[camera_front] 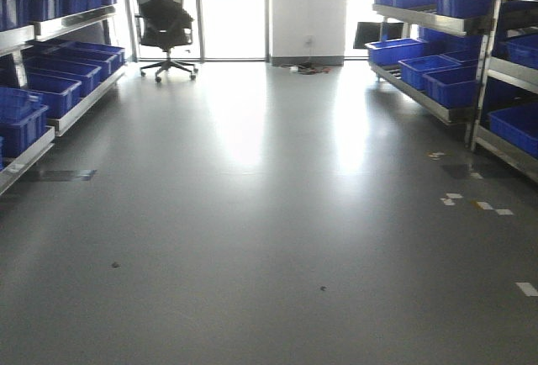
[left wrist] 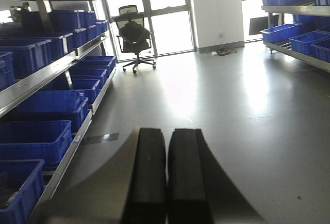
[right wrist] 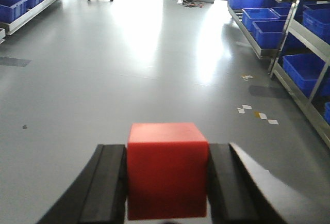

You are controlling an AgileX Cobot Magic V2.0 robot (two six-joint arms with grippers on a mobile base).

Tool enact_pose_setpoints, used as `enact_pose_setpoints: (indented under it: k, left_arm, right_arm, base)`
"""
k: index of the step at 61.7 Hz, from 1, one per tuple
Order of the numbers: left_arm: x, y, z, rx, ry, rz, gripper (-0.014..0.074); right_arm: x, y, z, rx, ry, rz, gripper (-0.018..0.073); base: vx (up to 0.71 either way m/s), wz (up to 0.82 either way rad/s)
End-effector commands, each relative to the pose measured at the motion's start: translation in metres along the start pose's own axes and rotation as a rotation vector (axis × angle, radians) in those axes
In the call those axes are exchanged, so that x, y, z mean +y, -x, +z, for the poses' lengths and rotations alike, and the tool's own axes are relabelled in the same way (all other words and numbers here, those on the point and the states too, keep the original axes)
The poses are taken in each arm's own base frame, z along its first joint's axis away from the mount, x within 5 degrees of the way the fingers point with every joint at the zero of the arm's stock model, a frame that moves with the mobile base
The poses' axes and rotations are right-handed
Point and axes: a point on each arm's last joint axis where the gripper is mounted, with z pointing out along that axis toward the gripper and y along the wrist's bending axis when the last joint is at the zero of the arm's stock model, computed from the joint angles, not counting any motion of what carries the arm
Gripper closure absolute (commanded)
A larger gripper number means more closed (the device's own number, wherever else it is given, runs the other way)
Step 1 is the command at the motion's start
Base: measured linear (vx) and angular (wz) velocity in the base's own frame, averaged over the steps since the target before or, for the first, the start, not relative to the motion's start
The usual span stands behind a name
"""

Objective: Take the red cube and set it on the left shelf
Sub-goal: 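Drive the base up to the shelf rack of blue crates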

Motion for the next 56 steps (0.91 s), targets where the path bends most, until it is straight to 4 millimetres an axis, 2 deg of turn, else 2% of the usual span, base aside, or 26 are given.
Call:
enact_pose_setpoints:
  k: [1,24,56]
  left_arm:
    - [-0.0001,0.0004,0.0009,-0.062,0.004,-0.005,0.0491]
    - [-0.0001,0.0004,0.0009,-0.062,0.004,-0.005,0.0491]
    - [-0.0001,0.0004,0.0009,-0.062,0.004,-0.005,0.0491]
  right_arm:
    - [-0.0012,0.0182,-0.0031,-0.117,-0.008,-0.01,0.05]
    - [-0.0011,0.0175,-0.0009,-0.105,-0.007,-0.01,0.05]
    - [-0.0012,0.0172,-0.0014,-0.102,-0.008,-0.01,0.05]
  base:
    - [-0.05,0.3]
    - [0.0,0.15]
    - [0.2,0.03]
